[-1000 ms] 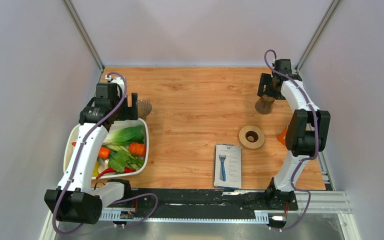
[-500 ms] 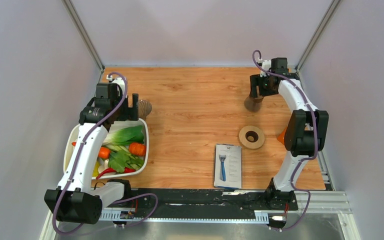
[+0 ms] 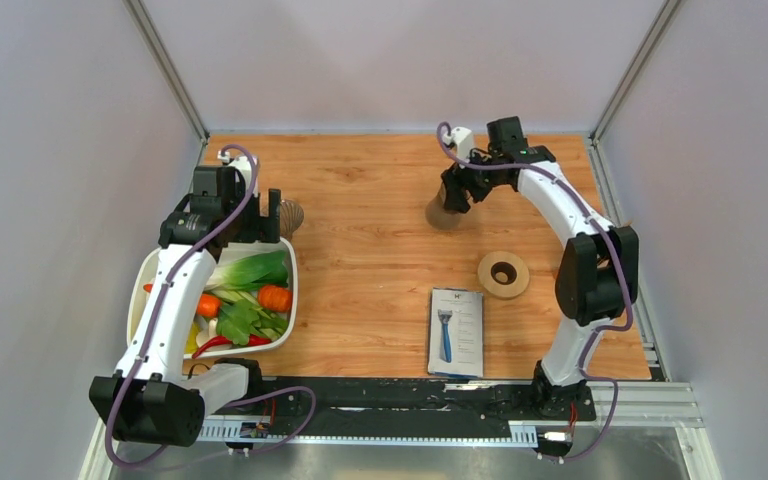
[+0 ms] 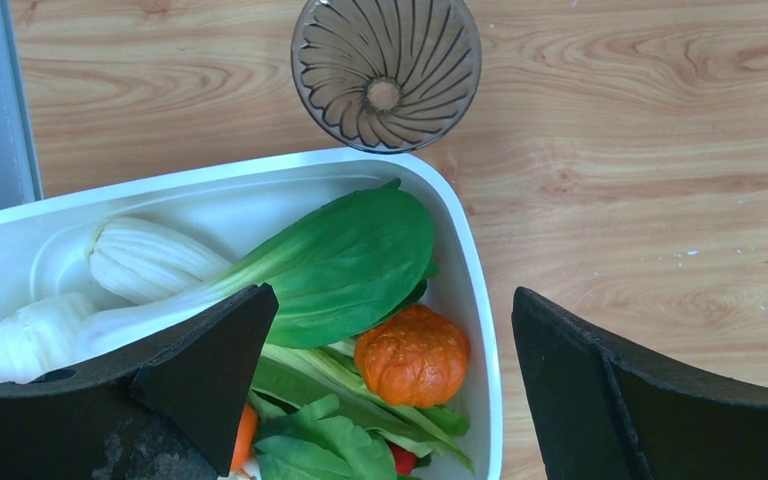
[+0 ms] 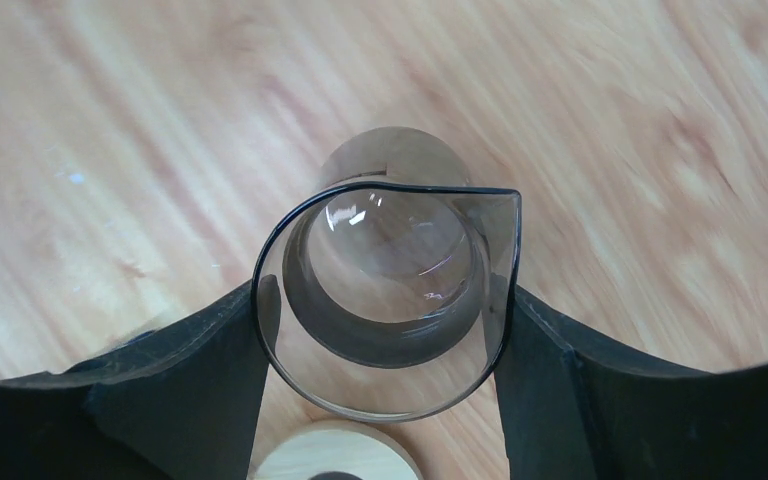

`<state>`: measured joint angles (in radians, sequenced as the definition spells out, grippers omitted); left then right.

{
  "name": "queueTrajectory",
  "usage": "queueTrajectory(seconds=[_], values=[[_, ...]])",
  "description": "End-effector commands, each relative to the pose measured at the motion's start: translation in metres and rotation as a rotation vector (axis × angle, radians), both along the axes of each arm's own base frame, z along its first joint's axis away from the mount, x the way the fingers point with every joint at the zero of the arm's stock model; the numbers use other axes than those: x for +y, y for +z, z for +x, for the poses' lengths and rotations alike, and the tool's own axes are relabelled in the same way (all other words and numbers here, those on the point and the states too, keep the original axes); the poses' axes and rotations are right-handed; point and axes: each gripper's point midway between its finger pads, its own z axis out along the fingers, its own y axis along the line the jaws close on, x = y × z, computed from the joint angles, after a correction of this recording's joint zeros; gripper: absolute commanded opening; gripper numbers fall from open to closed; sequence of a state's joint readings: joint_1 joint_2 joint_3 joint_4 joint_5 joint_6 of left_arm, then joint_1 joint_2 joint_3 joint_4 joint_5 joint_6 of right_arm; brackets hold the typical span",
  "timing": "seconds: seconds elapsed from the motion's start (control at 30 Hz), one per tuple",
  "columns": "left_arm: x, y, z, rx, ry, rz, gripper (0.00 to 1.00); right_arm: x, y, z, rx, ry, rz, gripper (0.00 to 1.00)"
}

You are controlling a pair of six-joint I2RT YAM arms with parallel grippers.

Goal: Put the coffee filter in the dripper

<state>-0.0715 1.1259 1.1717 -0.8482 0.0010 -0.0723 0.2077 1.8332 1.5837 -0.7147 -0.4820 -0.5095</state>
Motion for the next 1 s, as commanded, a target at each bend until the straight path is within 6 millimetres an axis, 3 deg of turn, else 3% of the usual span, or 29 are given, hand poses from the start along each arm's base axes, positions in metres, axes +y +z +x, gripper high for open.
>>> queueTrajectory(seconds=[0.0, 0.13, 0.37, 0.57, 0.97], values=[[-0.009, 0.018, 0.005, -0.026, -0.054, -0.028, 1.0, 0.062, 0.039, -0.044, -0.107, 0.357, 0.063, 0.61], [-0.018, 0.02, 0.005, -0.007, -0.095, -0.063, 1.0, 0.093, 0.032, -0.078, -0.118, 0.522, 0.027, 0.6], [-0.024, 0.023, 0.006, 0.003, -0.12, -0.084, 1.0, 0.125, 0.014, -0.114, -0.162, 0.733, -0.074, 0.59], [-0.024, 0.025, 0.007, 0.002, -0.118, -0.103, 1.0, 0.139, -0.002, -0.134, -0.162, 0.875, -0.127, 0.59], [-0.028, 0.025, 0.005, 0.012, -0.145, -0.154, 1.0, 0.153, -0.003, -0.159, -0.162, 1.127, -0.149, 0.63]])
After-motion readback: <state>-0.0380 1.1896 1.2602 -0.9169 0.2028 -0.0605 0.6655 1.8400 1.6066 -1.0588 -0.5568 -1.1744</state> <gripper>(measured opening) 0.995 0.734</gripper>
